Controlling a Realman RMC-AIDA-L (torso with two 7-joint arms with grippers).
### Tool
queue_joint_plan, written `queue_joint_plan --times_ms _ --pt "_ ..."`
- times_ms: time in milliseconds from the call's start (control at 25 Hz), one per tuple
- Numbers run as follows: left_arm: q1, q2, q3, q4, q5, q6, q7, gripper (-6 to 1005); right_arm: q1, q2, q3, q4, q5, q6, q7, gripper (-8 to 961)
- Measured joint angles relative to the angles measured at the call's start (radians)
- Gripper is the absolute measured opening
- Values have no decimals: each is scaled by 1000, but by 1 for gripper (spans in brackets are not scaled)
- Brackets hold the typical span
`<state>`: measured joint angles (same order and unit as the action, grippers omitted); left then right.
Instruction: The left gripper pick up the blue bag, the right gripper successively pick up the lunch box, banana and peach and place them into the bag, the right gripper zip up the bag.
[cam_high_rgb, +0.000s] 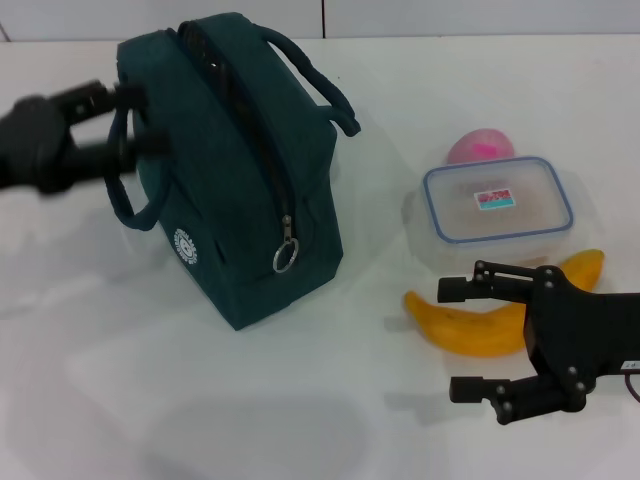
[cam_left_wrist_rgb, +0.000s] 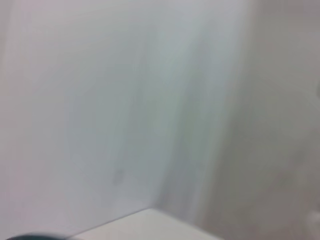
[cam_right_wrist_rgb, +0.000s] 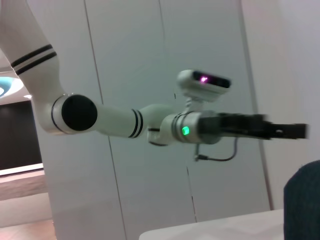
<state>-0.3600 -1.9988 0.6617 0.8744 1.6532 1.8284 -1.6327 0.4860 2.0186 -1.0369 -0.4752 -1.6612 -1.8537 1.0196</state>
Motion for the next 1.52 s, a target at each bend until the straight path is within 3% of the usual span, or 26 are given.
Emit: queue_joint_plan --times_ms 160,360,480,720,960,1240,1480,1520 --pt "-55 13 -4 28 79 -154 -144 864 -11 -2 1 3 3 3 0 885" --pt "-111 20 8 209 322 -207 -489 862 -42 -4 60 -2 3 4 -3 884" --pt "-113 3 11 344 423 -198 -672 861 -51 -5 75 -3 3 -1 -3 884" --pt "-87 -23 110 478 447 -165 -894 859 -56 -6 76 -4 0 -3 -1 884" --pt "-102 -60 160 498 455 -172 -952 857 -57 -13 76 -4 -6 -3 0 884" --pt "-108 -82 165 494 547 -231 -967 855 -57 -18 70 -3 -8 -6 0 884" --pt "-85 -86 203 497 554 -277 -959 853 -74 -28 77 -4 -7 -17 2 883" --pt "-81 -86 214 498 554 -281 -957 813 -76 -29 77 -4 -6 -19 2 883"
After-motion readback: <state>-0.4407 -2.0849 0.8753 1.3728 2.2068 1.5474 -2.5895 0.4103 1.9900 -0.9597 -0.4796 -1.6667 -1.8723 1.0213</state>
